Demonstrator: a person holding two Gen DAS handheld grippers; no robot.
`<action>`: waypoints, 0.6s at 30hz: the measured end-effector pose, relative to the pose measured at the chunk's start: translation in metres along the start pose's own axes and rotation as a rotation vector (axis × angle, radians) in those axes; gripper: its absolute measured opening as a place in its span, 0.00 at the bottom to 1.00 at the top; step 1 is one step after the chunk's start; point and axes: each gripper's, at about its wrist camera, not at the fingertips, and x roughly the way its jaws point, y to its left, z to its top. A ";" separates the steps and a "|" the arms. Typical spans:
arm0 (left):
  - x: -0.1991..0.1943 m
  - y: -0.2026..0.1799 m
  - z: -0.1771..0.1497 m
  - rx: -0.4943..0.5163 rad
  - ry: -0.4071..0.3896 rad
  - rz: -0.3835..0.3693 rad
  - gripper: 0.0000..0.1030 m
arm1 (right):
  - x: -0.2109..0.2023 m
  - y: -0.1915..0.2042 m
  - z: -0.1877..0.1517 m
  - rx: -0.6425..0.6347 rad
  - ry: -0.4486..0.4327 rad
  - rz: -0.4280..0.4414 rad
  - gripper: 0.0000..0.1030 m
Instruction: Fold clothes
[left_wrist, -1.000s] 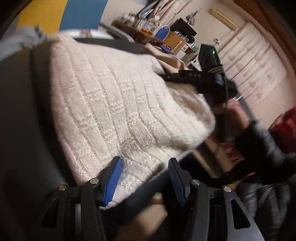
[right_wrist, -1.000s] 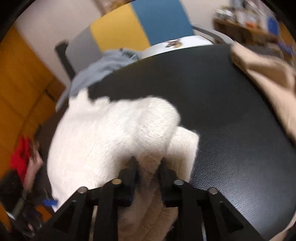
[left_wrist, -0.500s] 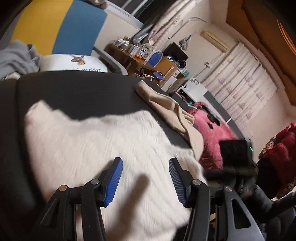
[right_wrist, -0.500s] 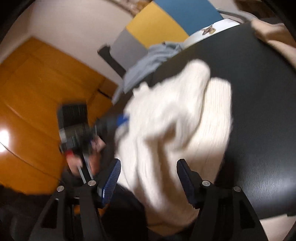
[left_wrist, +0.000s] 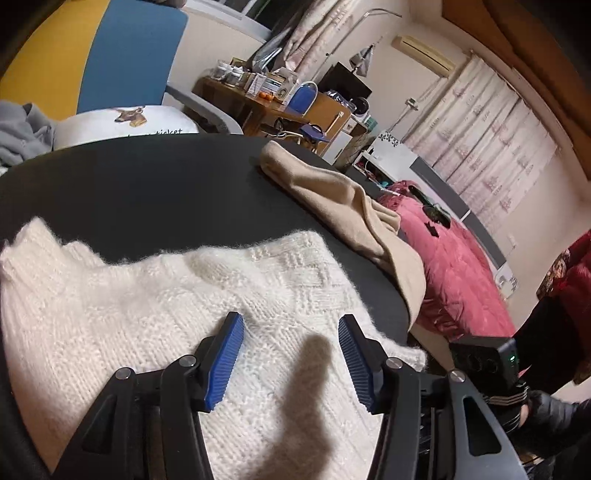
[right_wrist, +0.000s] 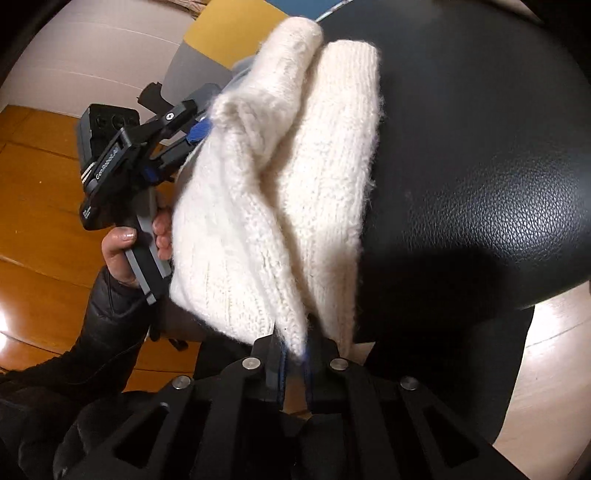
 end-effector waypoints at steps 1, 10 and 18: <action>-0.001 0.002 0.000 -0.009 -0.006 -0.010 0.53 | -0.003 0.000 -0.001 0.002 -0.005 0.007 0.06; -0.010 0.005 -0.003 -0.032 -0.063 -0.028 0.53 | -0.042 0.027 0.029 -0.086 -0.176 0.001 0.48; -0.061 -0.001 -0.020 -0.090 -0.212 0.003 0.60 | -0.028 0.036 0.104 -0.089 -0.360 -0.068 0.56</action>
